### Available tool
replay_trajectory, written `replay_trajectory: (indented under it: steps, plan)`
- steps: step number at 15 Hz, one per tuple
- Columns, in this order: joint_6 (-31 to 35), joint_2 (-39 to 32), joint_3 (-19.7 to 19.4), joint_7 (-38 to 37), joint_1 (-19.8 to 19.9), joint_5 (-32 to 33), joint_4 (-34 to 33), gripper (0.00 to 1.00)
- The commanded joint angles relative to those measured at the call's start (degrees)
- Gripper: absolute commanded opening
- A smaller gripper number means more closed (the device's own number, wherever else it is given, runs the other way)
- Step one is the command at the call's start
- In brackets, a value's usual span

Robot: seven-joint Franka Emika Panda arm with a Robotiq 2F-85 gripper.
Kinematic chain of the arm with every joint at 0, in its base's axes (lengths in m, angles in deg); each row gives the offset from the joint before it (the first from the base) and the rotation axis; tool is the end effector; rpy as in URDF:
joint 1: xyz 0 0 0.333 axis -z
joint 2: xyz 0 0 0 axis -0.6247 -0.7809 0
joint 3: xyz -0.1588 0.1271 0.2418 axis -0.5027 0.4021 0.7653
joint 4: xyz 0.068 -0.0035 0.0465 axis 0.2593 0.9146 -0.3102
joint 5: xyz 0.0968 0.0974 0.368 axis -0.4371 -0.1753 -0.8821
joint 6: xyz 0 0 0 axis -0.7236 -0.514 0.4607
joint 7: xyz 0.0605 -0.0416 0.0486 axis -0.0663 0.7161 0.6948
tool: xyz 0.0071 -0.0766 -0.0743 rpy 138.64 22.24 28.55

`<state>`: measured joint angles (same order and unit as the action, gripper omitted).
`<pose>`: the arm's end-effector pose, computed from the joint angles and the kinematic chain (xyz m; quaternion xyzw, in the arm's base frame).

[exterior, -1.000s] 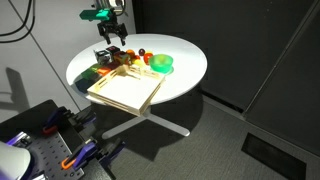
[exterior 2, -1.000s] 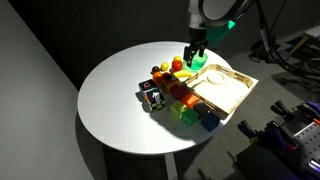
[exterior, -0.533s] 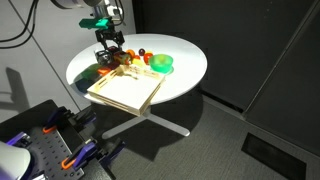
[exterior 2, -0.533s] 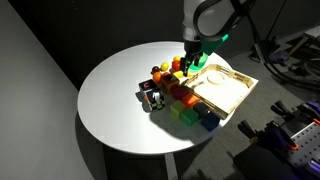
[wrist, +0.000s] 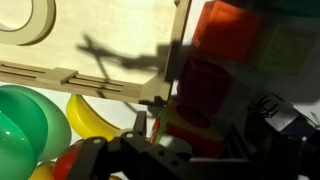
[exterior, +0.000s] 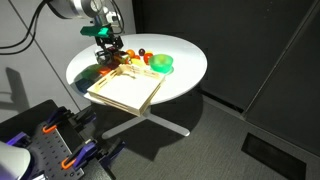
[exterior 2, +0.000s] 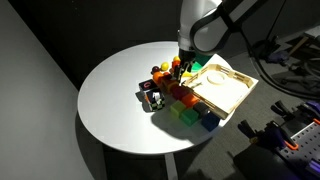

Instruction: Put the big block onto the tray

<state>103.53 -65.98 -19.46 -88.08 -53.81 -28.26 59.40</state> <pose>0.5490 0.2511 0.2253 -0.9765 -0.2103 -0.0462 0.0056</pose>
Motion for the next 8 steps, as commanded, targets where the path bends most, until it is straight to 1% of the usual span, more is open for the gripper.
replay_trajectory:
  steps: [1, 8]
  plan:
    - [2.4, -2.1, -1.1, 0.4, -1.1, 0.8, -1.5, 1.00]
    - [3.6, -4.1, -3.7, -3.3, -4.3, 1.2, -2.7, 1.00]
